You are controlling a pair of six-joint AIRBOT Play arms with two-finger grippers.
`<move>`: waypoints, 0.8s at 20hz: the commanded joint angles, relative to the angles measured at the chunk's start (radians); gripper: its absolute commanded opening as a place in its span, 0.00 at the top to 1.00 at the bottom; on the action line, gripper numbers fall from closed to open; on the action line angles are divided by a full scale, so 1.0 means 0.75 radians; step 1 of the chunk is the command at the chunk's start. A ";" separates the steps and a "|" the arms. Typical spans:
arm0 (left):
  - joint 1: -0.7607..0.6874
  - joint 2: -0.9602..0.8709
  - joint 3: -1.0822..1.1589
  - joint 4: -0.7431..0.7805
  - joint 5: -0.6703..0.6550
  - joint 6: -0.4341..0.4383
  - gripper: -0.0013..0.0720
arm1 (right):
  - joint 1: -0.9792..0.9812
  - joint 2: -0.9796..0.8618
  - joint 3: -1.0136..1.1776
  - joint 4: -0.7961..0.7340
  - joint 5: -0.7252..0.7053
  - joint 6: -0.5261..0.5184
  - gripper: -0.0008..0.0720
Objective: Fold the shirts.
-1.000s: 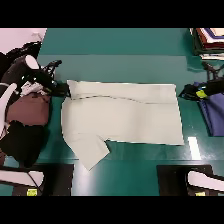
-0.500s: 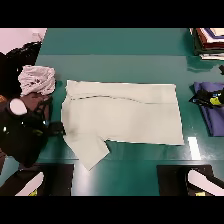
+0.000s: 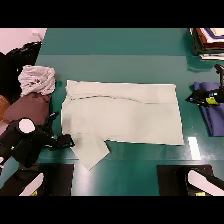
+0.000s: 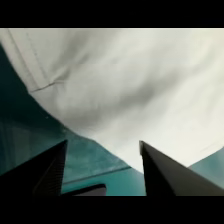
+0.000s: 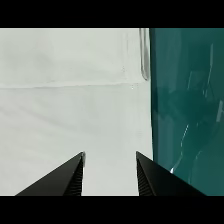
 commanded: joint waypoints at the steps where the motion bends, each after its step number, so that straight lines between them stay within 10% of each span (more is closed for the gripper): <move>1: -0.014 0.004 -0.030 -0.068 0.149 -0.013 0.25 | 0.006 0.001 -0.001 0.001 0.022 0.000 0.47; 2: -0.014 0.004 -0.030 -0.120 0.187 -0.012 0.25 | 0.006 0.001 -0.001 0.000 0.049 0.000 0.47; 5: -0.014 0.004 -0.029 -0.184 0.261 -0.001 0.92 | -0.042 0.008 -0.020 -0.013 0.153 -0.001 0.47; 10: -0.014 0.004 -0.018 -0.192 0.205 0.076 0.95 | -0.298 0.153 -0.350 -0.115 0.235 -0.020 0.45; 12: -0.014 0.005 -0.017 -0.219 0.192 0.125 0.95 | -0.416 0.173 -0.510 -0.166 0.287 -0.020 0.25; 16: -0.014 0.005 -0.017 -0.220 0.195 0.161 0.95 | -0.540 0.171 -0.717 -0.099 0.248 -0.061 0.38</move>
